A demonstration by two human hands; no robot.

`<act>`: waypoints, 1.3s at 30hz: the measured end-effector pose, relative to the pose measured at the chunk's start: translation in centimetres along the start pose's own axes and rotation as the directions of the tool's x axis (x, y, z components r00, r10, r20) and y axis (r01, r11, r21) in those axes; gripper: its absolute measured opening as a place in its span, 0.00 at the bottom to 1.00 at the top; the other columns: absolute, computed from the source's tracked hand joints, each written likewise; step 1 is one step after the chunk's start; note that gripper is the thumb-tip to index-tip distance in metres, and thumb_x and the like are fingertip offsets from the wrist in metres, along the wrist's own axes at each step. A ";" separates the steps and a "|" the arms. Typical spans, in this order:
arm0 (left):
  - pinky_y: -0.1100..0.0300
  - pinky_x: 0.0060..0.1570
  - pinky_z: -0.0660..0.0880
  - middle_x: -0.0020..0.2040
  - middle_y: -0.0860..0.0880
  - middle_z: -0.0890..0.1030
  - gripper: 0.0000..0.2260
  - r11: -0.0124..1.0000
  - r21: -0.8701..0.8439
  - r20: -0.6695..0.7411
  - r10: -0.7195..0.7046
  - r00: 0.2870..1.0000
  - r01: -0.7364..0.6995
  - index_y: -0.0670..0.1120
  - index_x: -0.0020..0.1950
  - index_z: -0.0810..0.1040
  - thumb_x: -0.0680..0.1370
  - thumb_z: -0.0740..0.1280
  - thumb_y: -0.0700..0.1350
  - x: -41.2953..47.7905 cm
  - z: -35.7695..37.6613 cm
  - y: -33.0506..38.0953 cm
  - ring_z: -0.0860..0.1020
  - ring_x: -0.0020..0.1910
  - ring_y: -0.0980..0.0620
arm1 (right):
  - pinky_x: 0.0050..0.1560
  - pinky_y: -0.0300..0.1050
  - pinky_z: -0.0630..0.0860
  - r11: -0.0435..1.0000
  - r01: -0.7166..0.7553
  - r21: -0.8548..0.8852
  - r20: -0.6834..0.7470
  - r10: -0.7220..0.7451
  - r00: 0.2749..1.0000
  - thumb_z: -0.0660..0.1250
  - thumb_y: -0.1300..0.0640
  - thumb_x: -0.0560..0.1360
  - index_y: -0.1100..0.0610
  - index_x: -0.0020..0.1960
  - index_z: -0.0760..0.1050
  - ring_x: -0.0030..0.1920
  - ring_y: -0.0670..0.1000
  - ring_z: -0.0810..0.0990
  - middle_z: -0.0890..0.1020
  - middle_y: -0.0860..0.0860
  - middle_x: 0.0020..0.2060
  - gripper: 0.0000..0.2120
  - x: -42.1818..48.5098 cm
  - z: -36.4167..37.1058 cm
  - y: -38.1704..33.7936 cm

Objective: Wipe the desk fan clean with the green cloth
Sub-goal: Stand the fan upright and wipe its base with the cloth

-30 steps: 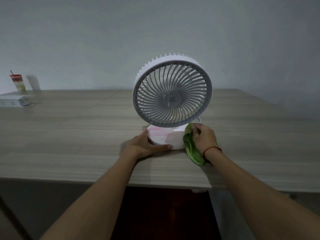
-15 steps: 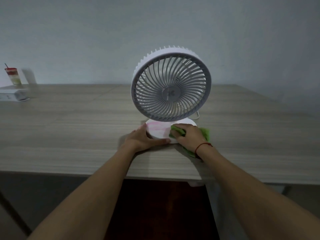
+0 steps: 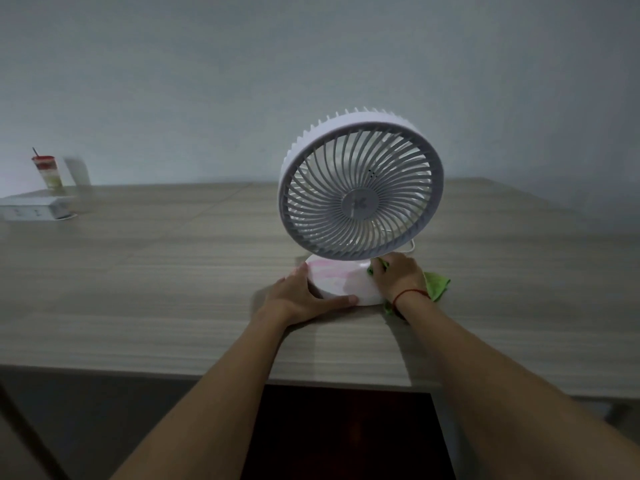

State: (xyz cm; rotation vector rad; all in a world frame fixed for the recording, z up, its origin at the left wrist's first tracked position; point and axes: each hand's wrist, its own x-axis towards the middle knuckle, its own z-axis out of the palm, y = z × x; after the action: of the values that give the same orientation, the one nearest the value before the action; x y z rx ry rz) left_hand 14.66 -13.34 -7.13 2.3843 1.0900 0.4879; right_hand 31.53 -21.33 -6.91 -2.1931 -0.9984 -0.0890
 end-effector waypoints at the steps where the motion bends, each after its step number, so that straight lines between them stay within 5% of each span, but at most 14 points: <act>1: 0.53 0.64 0.71 0.69 0.51 0.75 0.50 1.000 0.004 0.004 -0.007 1.000 0.007 0.53 0.72 0.64 0.56 0.70 0.75 0.0 0.0 0.0 0.74 0.66 0.48 | 0.57 0.50 0.73 0.999 0.048 0.017 0.018 -0.049 0.999 0.60 0.52 0.78 0.60 0.54 0.80 0.57 0.61 0.78 0.82 0.59 0.55 0.16 -0.5 -0.2 0.2; 5: 0.51 0.67 0.70 0.69 0.49 0.74 0.51 0.999 0.037 -0.007 -0.011 1.000 0.011 0.51 0.72 0.64 0.56 0.68 0.76 -0.3 0.0 0.2 0.72 0.68 0.47 | 0.62 0.46 0.74 0.958 0.165 0.236 0.118 -0.197 0.973 0.66 0.54 0.75 0.56 0.58 0.81 0.59 0.55 0.79 0.83 0.55 0.56 0.13 -2.6 -1.3 0.9; 8: 0.48 0.75 0.57 0.76 0.48 0.66 0.55 0.993 0.113 -0.007 -0.024 1.000 0.025 0.49 0.76 0.58 0.57 0.64 0.79 -0.3 0.2 0.2 0.63 0.75 0.48 | 0.61 0.45 0.74 0.939 0.174 0.298 0.201 -0.240 0.950 0.68 0.54 0.74 0.53 0.59 0.80 0.58 0.54 0.79 0.82 0.53 0.57 0.14 -3.4 -2.2 1.6; 12: 0.42 0.77 0.46 0.79 0.49 0.60 0.58 0.987 0.149 0.019 -0.057 0.998 0.054 0.53 0.78 0.52 0.55 0.60 0.81 -0.5 0.3 0.0 0.53 0.79 0.49 | 0.72 0.49 0.65 0.976 0.208 0.057 0.222 -0.216 0.951 0.63 0.41 0.74 0.50 0.69 0.70 0.72 0.54 0.68 0.71 0.52 0.71 0.26 -3.5 -2.6 3.2; 16: 0.39 0.76 0.46 0.78 0.50 0.62 0.57 0.986 0.156 0.014 -0.065 0.998 0.062 0.56 0.77 0.53 0.54 0.60 0.82 -0.4 0.3 0.2 0.53 0.79 0.49 | 0.70 0.51 0.66 0.996 0.058 -0.067 0.237 -0.040 0.971 0.56 0.36 0.75 0.53 0.72 0.66 0.70 0.58 0.69 0.66 0.54 0.73 0.31 -1.8 -2.0 2.9; 21: 0.32 0.73 0.42 0.79 0.51 0.60 0.56 0.975 0.208 0.022 -0.085 0.996 0.079 0.57 0.77 0.51 0.55 0.58 0.82 -0.3 0.3 0.5 0.51 0.80 0.46 | 0.71 0.49 0.63 0.969 0.168 -0.183 0.332 -0.100 0.938 0.50 0.43 0.80 0.55 0.73 0.64 0.71 0.58 0.66 0.67 0.58 0.72 0.25 -1.6 -1.4 0.0; 27: 0.33 0.73 0.43 0.78 0.51 0.62 0.54 0.977 0.202 0.020 -0.070 0.997 0.064 0.57 0.77 0.52 0.57 0.59 0.81 -0.6 0.2 0.5 0.53 0.79 0.47 | 0.64 0.48 0.69 0.960 0.280 0.022 0.272 -0.275 0.922 0.58 0.43 0.78 0.52 0.65 0.75 0.64 0.59 0.74 0.78 0.55 0.64 0.21 -3.1 -2.2 0.9; 31: 0.32 0.72 0.43 0.77 0.52 0.64 0.55 0.978 0.200 0.008 -0.063 0.998 0.061 0.58 0.76 0.54 0.54 0.58 0.82 -0.2 0.3 0.4 0.55 0.79 0.47 | 0.52 0.49 0.74 0.987 0.161 0.023 0.140 -0.163 0.977 0.59 0.44 0.78 0.56 0.57 0.79 0.54 0.62 0.79 0.83 0.61 0.54 0.19 -1.0 -2.9 2.9; 34: 0.32 0.72 0.43 0.77 0.53 0.64 0.55 0.980 0.190 0.018 -0.060 0.998 0.055 0.58 0.76 0.53 0.54 0.59 0.82 -0.2 0.2 0.5 0.54 0.79 0.47 | 0.56 0.50 0.73 0.999 0.036 -0.022 0.155 -0.032 0.987 0.57 0.46 0.79 0.59 0.59 0.77 0.57 0.62 0.78 0.80 0.62 0.58 0.20 0.5 -1.8 2.4; 39: 0.33 0.73 0.46 0.77 0.52 0.63 0.54 0.982 0.188 0.039 -0.036 0.999 0.028 0.58 0.77 0.52 0.57 0.61 0.80 0.4 -0.4 0.0 0.58 0.78 0.48 | 0.62 0.49 0.72 0.979 0.183 -0.089 0.214 -0.160 0.964 0.55 0.45 0.80 0.55 0.62 0.76 0.61 0.59 0.76 0.79 0.58 0.62 0.20 -0.5 -0.7 0.6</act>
State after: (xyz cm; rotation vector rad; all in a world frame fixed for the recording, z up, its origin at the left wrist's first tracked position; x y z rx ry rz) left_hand 14.71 -12.94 -6.78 2.5215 1.2010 0.3348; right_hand 31.71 -22.34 -6.89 -2.2430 -1.3280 0.0050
